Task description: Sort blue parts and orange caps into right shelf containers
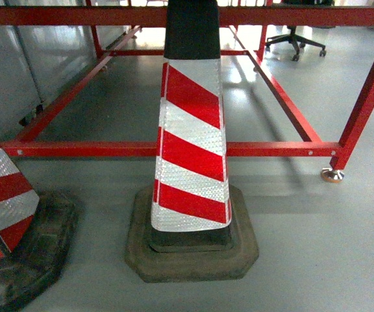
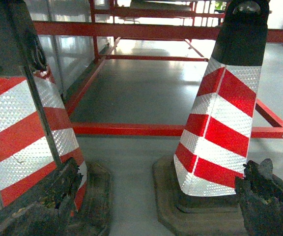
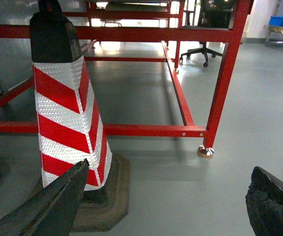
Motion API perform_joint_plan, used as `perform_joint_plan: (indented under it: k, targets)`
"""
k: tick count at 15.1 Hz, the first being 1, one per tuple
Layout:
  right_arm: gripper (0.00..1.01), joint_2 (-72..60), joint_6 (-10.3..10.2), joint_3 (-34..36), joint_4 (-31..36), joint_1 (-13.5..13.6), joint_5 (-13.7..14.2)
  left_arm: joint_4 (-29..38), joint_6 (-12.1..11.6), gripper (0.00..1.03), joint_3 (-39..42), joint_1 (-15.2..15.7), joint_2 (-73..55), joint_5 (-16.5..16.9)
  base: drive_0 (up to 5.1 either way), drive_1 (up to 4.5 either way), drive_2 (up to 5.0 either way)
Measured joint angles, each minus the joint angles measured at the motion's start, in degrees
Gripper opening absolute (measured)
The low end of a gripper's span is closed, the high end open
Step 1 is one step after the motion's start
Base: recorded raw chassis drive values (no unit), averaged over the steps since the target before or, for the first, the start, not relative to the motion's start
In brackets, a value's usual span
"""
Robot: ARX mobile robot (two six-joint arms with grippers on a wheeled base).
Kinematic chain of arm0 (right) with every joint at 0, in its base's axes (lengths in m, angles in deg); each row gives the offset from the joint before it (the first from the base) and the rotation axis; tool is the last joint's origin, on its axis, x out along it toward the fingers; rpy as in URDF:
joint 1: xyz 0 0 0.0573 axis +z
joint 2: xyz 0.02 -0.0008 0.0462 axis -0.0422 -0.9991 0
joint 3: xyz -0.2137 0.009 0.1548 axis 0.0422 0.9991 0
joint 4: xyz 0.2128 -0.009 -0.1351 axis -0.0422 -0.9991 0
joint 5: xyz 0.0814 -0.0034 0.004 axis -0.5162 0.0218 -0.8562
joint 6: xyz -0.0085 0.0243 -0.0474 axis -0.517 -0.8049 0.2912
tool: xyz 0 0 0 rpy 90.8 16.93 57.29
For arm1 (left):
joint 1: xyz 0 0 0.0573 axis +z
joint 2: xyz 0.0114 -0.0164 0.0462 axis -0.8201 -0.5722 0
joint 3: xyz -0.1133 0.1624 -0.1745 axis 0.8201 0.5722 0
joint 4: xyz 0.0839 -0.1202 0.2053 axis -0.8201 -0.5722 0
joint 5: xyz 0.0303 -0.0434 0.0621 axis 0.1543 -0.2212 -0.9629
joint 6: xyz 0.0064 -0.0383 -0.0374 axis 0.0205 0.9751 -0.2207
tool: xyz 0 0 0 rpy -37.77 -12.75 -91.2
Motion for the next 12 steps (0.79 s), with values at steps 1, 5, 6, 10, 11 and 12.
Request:
perform_joint_plan:
  k: [1, 5, 6, 10, 11, 12]
  targets:
    - [0.98, 0.0, 0.0, 0.0, 0.0, 0.0, 0.0, 0.0, 0.0, 0.98, 0.0, 0.0, 0.0, 0.0, 0.0, 0.0, 0.0]
    - [0.98, 0.0, 0.0, 0.0, 0.0, 0.0, 0.0, 0.0, 0.0, 0.98, 0.0, 0.0, 0.0, 0.0, 0.0, 0.0, 0.0]
    - [0.98, 0.0, 0.0, 0.0, 0.0, 0.0, 0.0, 0.0, 0.0, 0.98, 0.0, 0.0, 0.0, 0.0, 0.0, 0.0, 0.0]
    - [0.98, 0.0, 0.0, 0.0, -0.2, 0.0, 0.0, -0.2, 0.0, 0.98, 0.0, 0.0, 0.0, 0.0, 0.0, 0.0, 0.0]
    - [0.98, 0.0, 0.0, 0.0, -0.17, 0.0, 0.02, -0.17, 0.0, 0.98, 0.0, 0.0, 0.0, 0.0, 0.0, 0.0, 0.0]
    - [0.98, 0.0, 0.02, 0.0, -0.2, 0.0, 0.09, -0.15, 0.0, 0.98, 0.0, 0.0, 0.0, 0.07, 0.0, 0.0, 0.0]
